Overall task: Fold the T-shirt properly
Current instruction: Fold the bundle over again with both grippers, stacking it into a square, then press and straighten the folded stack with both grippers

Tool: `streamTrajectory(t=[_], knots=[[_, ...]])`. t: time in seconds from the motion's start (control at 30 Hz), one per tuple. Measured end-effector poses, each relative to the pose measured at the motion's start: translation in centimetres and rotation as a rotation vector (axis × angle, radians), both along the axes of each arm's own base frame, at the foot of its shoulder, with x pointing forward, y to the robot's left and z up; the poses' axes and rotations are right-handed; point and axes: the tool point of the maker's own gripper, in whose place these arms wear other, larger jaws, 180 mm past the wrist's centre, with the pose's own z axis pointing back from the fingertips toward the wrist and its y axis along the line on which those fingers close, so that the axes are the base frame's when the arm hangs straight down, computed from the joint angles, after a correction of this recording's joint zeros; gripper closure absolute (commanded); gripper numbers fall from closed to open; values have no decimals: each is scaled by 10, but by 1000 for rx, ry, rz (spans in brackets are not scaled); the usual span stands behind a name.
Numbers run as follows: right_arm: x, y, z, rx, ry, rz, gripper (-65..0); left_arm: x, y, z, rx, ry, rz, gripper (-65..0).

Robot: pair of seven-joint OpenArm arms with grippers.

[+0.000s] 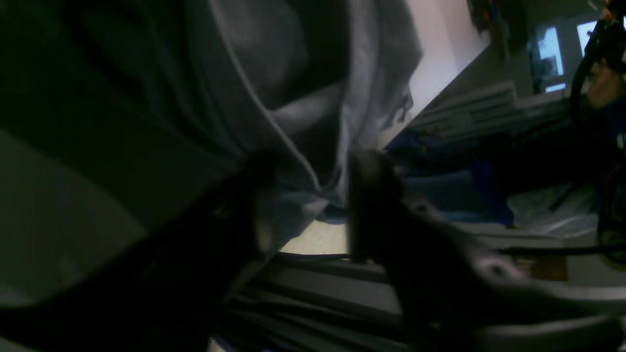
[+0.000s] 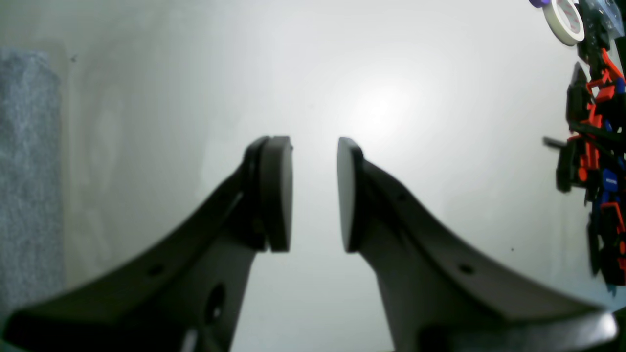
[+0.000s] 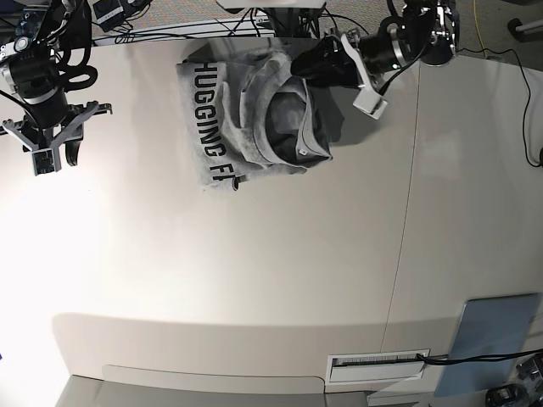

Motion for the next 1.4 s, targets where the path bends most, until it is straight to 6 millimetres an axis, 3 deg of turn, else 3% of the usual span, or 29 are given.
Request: streamTrajectory(t=[0.07,0.17,0.27,0.4,0.5,0.67,0.73,0.83,1.0,1.13,1.3,1.4], knots=[[0,0,0,0,0,1,-164,-8,0,-5,22,27,-36,0],[0,0,0,0,0,0,-164,-27,4,-13,76,44,-154,0],[0,0,0,0,-1,1,-164,-45,24,-19,135,92,-261,0],[0,1,0,3,-3,3,-164,-46,53,-18,193,92,-303,0],[1,1,0,3,-4,3,-164,-43,62,-18,213,80,-302,0],[1,2,0,8,-5,5,-164,-32,78,-17,270,50,-309,-210],[2,8,0,45,-9,23,-164,-26,75,-16,263,33,-299,-261],[3,16,0,90,-14,43,-163,-10,72,-9,239,-18,-262,-257],[4,17,1,93,-22,47,-163,15,46,6,150,-106,-204,-88],[4,18,1,97,-28,50,-163,29,20,16,78,-142,-162,-69],[5,25,-2,107,-19,69,-163,22,5,-11,195,-145,-227,-69],[5,26,-2,108,-18,71,-163,22,15,-42,341,-170,-262,-69]])
